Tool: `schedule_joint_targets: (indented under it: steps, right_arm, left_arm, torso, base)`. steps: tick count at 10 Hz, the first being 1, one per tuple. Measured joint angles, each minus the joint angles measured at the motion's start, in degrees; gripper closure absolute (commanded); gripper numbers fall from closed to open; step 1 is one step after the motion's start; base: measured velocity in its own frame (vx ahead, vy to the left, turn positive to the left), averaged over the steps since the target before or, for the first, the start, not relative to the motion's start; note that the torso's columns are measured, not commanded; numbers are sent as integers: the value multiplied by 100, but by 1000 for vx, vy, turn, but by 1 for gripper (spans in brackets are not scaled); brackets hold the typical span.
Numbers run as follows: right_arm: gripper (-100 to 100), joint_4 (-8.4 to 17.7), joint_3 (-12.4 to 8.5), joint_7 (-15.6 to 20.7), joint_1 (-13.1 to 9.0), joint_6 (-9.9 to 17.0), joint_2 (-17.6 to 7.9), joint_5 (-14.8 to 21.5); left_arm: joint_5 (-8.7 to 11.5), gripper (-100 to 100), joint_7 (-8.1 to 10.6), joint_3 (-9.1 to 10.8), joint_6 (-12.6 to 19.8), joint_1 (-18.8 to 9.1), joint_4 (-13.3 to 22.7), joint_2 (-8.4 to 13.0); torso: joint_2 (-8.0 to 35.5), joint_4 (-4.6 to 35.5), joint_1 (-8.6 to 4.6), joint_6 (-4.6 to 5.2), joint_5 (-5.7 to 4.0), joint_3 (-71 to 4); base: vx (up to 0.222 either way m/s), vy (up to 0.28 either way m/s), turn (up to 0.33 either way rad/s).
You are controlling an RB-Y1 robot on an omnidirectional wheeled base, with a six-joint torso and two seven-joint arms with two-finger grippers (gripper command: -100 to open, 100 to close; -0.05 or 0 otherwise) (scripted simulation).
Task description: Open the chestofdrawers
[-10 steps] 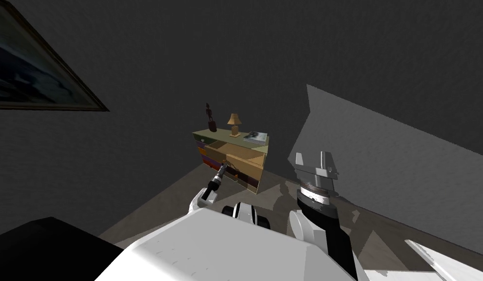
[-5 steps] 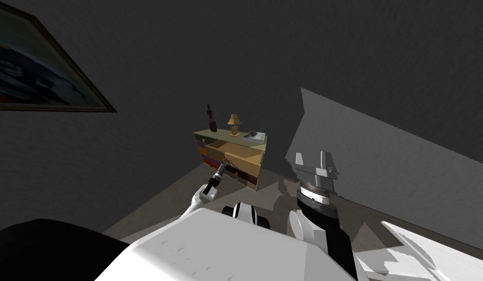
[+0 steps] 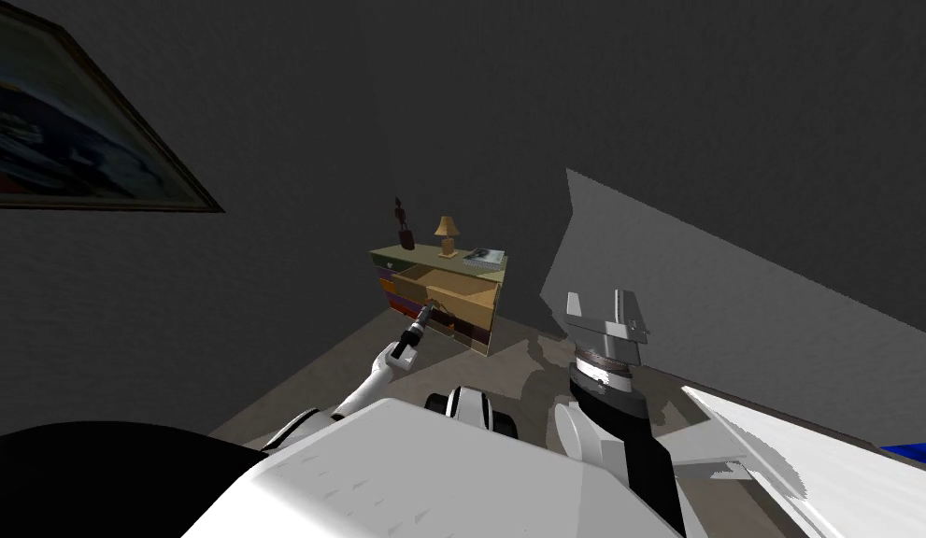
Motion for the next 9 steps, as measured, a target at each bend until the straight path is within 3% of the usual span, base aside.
schedule_joint_targets:
  steps: [5,6,9]
  right_arm:
    - [0,0,0,0,2,0,0,0]
    - [0,0,0,0,1,0,0,0]
    - [0,0,-1,0,1,0,-1,0]
  left_arm:
    - [254,100,-46,10,-169,-529,803,142]
    - [350,100,-61,7,-211,-770,1084,186]
    - [414,100,-70,2,-232,-828,1174,235]
  torso:
    - [-18,-7,14,-11,2,-8]
    - [-1,8,19,-16,-4,-1]
    - [13,2,16,-8,2,7]
  base:
    - [-78,-10,-31]
    - [-104,-18,-35]
    - [-114,16,21]
